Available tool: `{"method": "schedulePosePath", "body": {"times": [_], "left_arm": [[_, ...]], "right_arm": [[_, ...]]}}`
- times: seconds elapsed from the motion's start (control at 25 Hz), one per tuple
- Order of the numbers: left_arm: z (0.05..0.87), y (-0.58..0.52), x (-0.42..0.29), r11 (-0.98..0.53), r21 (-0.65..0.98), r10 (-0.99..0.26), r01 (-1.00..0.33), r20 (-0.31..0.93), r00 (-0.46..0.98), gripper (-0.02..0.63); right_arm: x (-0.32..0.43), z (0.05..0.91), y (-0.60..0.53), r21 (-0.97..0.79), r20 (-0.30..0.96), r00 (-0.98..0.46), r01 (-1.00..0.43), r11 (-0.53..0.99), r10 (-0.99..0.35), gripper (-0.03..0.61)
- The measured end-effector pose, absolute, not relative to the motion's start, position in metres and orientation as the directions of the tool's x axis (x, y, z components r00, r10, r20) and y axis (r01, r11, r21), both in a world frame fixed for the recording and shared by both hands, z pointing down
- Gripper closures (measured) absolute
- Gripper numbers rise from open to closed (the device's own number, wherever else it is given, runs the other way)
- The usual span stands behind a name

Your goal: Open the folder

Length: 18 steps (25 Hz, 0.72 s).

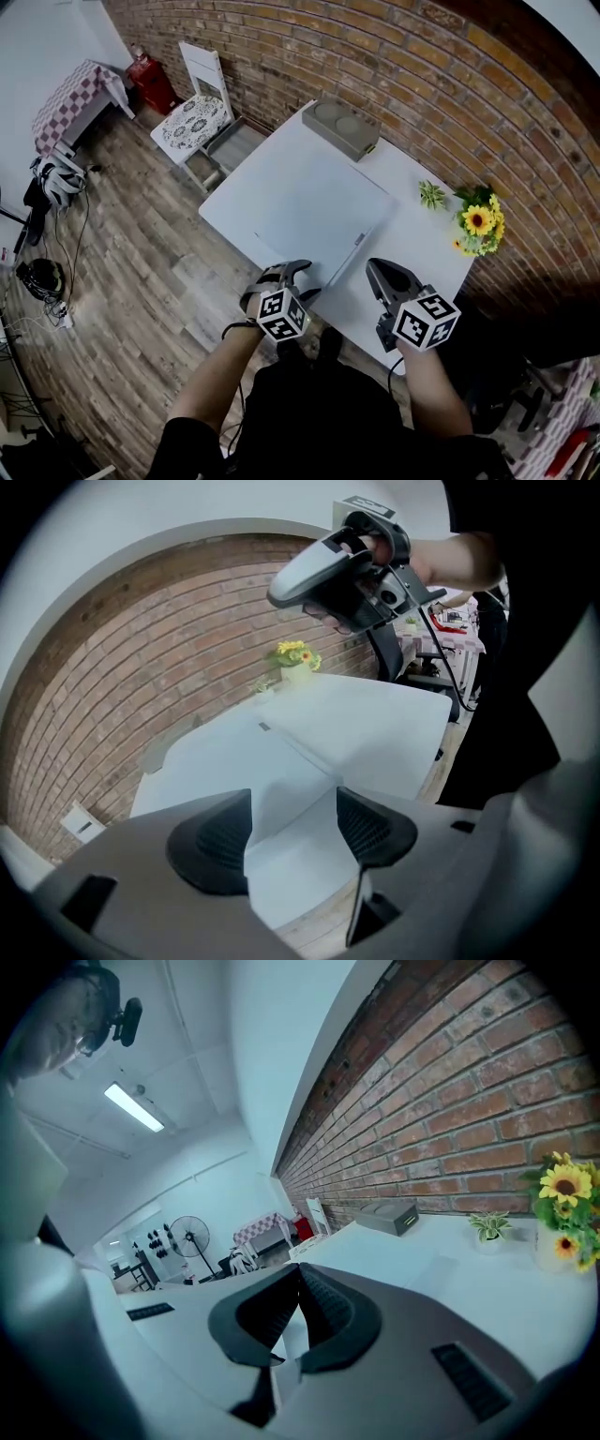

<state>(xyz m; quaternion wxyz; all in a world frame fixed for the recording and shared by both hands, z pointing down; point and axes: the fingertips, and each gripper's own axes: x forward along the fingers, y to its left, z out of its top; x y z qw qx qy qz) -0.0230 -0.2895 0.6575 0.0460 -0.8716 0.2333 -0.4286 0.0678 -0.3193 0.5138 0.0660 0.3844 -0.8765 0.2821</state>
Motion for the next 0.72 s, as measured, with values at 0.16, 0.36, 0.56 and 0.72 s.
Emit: {"method": "schedulePosePath", "body": {"times": [0.16, 0.36, 0.56, 0.72], "left_arm": [[0.669, -0.29, -0.018, -0.895, -0.304, -0.436, -0.328, 0.754, 0.491, 0.33], [0.671, -0.287, -0.014, -0.906, -0.315, -0.418, -0.282, 0.77, 0.482, 0.389], [0.659, -0.288, -0.012, -0.917, -0.291, -0.394, -0.273, 0.765, 0.509, 0.495], [0.638, -0.289, -0.009, -0.909, -0.245, -0.401, -0.337, 0.735, 0.547, 0.569]], "right_arm": [[0.073, 0.515, -0.318, -0.452, 0.326, -0.702, -0.704, 0.548, -0.633, 0.563], [0.076, 0.505, -0.32, -0.472, 0.306, -0.713, -0.689, 0.55, -0.631, 0.563], [0.079, 0.497, -0.322, -0.485, 0.283, -0.727, -0.671, 0.561, -0.625, 0.563], [0.08, 0.504, -0.321, -0.498, 0.286, -0.732, -0.665, 0.556, -0.619, 0.563]]}}
